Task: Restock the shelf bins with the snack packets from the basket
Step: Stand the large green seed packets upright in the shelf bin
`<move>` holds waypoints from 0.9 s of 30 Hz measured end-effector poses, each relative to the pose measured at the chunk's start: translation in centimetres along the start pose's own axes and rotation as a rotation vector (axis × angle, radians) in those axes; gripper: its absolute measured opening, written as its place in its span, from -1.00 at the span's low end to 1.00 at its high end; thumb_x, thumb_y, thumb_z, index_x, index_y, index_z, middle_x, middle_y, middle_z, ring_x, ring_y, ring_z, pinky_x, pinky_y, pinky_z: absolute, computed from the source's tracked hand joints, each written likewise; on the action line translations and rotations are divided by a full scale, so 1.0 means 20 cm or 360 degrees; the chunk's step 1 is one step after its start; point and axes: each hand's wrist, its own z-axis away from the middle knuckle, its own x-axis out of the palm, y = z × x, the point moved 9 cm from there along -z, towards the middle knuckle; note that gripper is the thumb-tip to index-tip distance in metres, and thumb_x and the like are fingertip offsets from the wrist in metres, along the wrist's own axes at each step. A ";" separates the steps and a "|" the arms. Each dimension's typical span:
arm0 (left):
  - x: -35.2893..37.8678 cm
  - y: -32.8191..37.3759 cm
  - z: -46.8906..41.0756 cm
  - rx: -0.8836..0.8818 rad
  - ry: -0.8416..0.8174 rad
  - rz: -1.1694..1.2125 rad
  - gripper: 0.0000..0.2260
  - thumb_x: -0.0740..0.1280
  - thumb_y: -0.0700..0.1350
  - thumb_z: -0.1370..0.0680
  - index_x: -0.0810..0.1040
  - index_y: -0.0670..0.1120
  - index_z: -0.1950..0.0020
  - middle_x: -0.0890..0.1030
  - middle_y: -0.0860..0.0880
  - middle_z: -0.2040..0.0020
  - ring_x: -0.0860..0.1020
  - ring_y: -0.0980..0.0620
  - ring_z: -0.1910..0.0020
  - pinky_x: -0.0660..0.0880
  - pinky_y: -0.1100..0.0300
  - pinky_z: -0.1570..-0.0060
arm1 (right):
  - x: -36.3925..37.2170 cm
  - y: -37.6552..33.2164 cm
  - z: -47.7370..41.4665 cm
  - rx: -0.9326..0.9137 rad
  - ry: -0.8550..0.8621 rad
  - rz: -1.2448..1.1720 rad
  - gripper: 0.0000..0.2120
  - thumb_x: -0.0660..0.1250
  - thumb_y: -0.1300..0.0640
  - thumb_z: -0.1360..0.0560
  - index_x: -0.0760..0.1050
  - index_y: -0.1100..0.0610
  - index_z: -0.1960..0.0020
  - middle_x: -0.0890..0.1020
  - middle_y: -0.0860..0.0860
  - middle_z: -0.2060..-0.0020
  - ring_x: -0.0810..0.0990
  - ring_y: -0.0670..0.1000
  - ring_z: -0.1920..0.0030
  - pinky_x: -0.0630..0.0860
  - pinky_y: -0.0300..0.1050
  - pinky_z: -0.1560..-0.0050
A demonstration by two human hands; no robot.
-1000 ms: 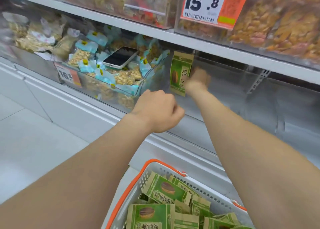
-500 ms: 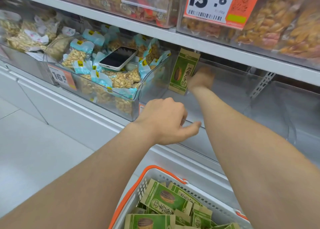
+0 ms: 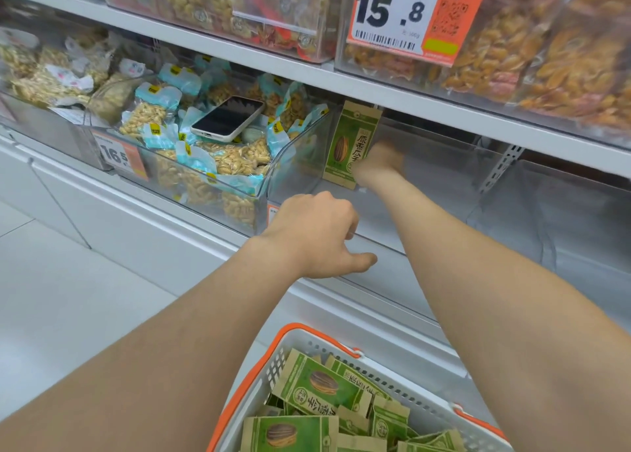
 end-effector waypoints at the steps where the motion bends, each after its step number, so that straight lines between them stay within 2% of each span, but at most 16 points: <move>1: -0.01 0.01 0.01 -0.0012 0.0009 0.0013 -0.51 0.33 0.46 -0.43 0.59 0.11 -0.12 0.66 0.07 0.02 0.60 -0.09 -0.03 0.43 0.06 0.09 | -0.03 -0.04 0.06 -0.0111 -0.0011 -0.0006 -0.51 0.37 0.21 -0.47 0.49 0.22 -0.40 0.62 0.13 -0.24 0.60 0.19 -0.23 0.59 -0.02 -0.04; 2: -0.03 0.02 0.01 -0.0036 0.0018 0.0043 -0.47 0.37 0.43 -0.43 0.54 0.08 -0.18 0.65 0.05 -0.02 0.57 -0.10 -0.09 0.39 0.03 0.04 | -0.08 -0.08 0.15 -0.0264 -0.0017 -0.0039 -0.60 0.31 0.22 -0.51 0.55 0.17 -0.34 0.63 0.10 -0.23 0.56 0.17 -0.28 0.55 -0.06 -0.15; 4: -0.06 0.01 0.03 -0.0142 0.0051 0.0100 -0.39 0.46 0.37 -0.41 0.45 0.01 -0.25 0.56 0.00 -0.13 0.46 -0.14 -0.19 0.36 -0.02 -0.06 | -0.18 -0.16 0.35 -0.0589 0.0007 -0.0142 -0.71 0.22 0.21 -0.56 0.63 0.05 -0.18 0.66 0.03 -0.15 0.50 0.13 -0.29 0.39 -0.18 -0.15; 5: -0.08 0.02 0.05 -0.0202 0.0077 0.0097 -0.37 0.50 0.33 -0.40 0.41 -0.02 -0.26 0.50 -0.03 -0.18 0.41 -0.16 -0.21 0.35 -0.04 -0.09 | -0.25 -0.17 0.47 -0.0735 0.0063 -0.0160 -0.73 0.21 0.19 -0.56 0.65 0.02 -0.10 0.68 -0.01 -0.05 0.55 0.11 -0.22 0.38 -0.18 -0.11; 7: -0.15 0.05 0.09 -0.0283 0.0129 0.0025 -0.38 0.55 0.24 -0.39 0.37 -0.05 -0.24 0.40 -0.08 -0.21 0.35 -0.19 -0.22 0.33 -0.03 -0.09 | -0.39 -0.15 0.69 -0.0939 0.0130 -0.0204 -0.75 0.21 0.17 -0.54 0.66 -0.01 0.01 0.69 -0.09 0.14 0.63 0.02 0.04 0.52 -0.12 -0.04; 9: -0.22 0.09 0.15 -0.0283 0.0195 -0.0024 -0.44 0.56 0.13 -0.41 0.35 -0.07 -0.20 0.35 -0.10 -0.19 0.37 -0.21 -0.18 0.39 -0.03 -0.08 | -0.50 -0.10 0.92 -0.1146 0.0174 -0.0143 -0.79 0.21 0.16 -0.52 0.63 0.01 0.05 0.66 -0.10 0.23 0.61 0.01 0.19 0.58 -0.02 0.08; 11: -0.26 0.14 0.20 -0.0229 0.0202 0.0075 -0.58 0.51 0.03 -0.47 0.35 -0.07 -0.13 0.40 -0.09 -0.12 0.45 -0.21 -0.09 0.46 -0.08 0.00 | -0.58 -0.05 1.14 -0.1335 0.0180 0.0010 -0.83 0.22 0.12 -0.45 0.59 0.02 0.10 0.63 -0.07 0.31 0.58 0.07 0.28 0.57 0.03 0.22; 13: -0.21 0.21 0.27 -0.0166 0.0022 0.0172 -0.73 0.45 -0.01 -0.53 0.39 -0.04 -0.07 0.48 -0.04 0.01 0.50 -0.19 -0.05 0.49 -0.05 0.05 | -0.57 0.04 1.32 -0.1414 -0.0011 0.0274 -0.83 0.21 0.05 -0.40 0.58 0.00 0.13 0.61 -0.03 0.39 0.57 0.14 0.33 0.56 0.02 0.29; 15: -0.07 0.33 0.34 -0.0024 -0.0328 0.0108 -0.80 0.42 0.00 -0.55 0.43 0.01 -0.04 0.50 0.04 0.12 0.51 -0.12 -0.05 0.52 -0.02 0.00 | -0.42 0.20 1.45 -0.1406 -0.0468 0.0638 -0.80 0.21 0.04 -0.42 0.61 0.00 0.11 0.61 0.01 0.35 0.57 0.17 0.27 0.57 -0.01 0.26; 17: 0.13 0.48 0.46 0.0148 -0.0743 -0.0027 -0.82 0.40 0.03 -0.57 0.45 0.06 -0.08 0.46 0.10 0.12 0.48 -0.05 -0.02 0.53 0.02 -0.08 | -0.23 0.44 1.58 -0.1298 -0.0986 0.0977 -0.80 0.23 0.09 -0.45 0.63 0.03 0.07 0.63 0.03 0.27 0.57 0.14 0.20 0.61 0.00 0.19; 19: 0.32 0.60 0.57 0.0223 -0.1108 -0.0114 -0.84 0.36 0.07 -0.60 0.49 0.08 -0.13 0.48 0.09 0.03 0.51 -0.03 -0.07 0.53 0.01 -0.16 | -0.09 0.67 1.68 -0.1210 -0.1312 0.1280 -0.85 0.27 0.13 -0.49 0.62 0.08 0.06 0.66 0.05 0.19 0.62 0.13 0.18 0.65 0.03 0.14; 20: 0.41 0.63 0.64 0.0235 -0.1260 -0.0180 -0.82 0.33 0.08 -0.61 0.52 0.07 -0.17 0.53 0.06 -0.06 0.54 -0.05 -0.12 0.54 -0.02 -0.18 | -0.04 0.76 1.72 -0.1175 -0.1405 0.1433 -0.90 0.28 0.15 -0.52 0.56 0.12 0.09 0.63 0.06 0.18 0.60 0.11 0.21 0.63 -0.01 0.18; 22: 0.56 0.67 0.74 0.0285 -0.1476 -0.0364 -0.73 0.28 0.06 -0.64 0.57 0.00 -0.28 0.59 -0.01 -0.23 0.58 -0.12 -0.22 0.55 -0.06 -0.21 | 0.03 0.89 1.79 -0.1136 -0.1501 0.1616 -0.84 0.29 0.24 -0.57 0.39 0.15 0.18 0.50 0.04 0.23 0.50 0.04 0.30 0.49 -0.08 0.35; 23: 0.60 0.70 0.79 0.0318 -0.1530 -0.0430 -0.71 0.26 0.04 -0.65 0.57 -0.02 -0.31 0.60 -0.04 -0.28 0.58 -0.14 -0.25 0.55 -0.07 -0.22 | 0.06 0.94 1.82 -0.1125 -0.1529 0.1665 -0.82 0.29 0.29 -0.58 0.37 0.16 0.17 0.48 0.04 0.23 0.48 0.02 0.31 0.44 -0.09 0.39; 25: 0.65 0.74 0.84 0.0352 -0.1575 -0.0470 -0.69 0.22 -0.01 -0.68 0.54 -0.04 -0.39 0.58 -0.06 -0.34 0.57 -0.14 -0.28 0.53 -0.01 -0.19 | 0.11 1.04 1.87 -0.1102 -0.1569 0.1827 -0.97 0.31 0.33 -0.58 0.48 0.23 0.03 0.57 0.07 0.09 0.56 0.06 0.21 0.40 -0.13 0.43; 27: 0.68 0.77 0.85 0.0351 -0.1581 -0.0429 -0.69 0.18 -0.06 -0.71 0.51 -0.06 -0.42 0.57 -0.07 -0.35 0.57 -0.14 -0.27 0.52 0.01 -0.14 | 0.16 1.09 1.89 -0.1078 -0.1550 0.1852 -0.78 0.32 0.31 -0.60 0.55 0.25 -0.23 0.63 0.09 -0.12 0.63 0.10 0.01 0.33 -0.17 0.49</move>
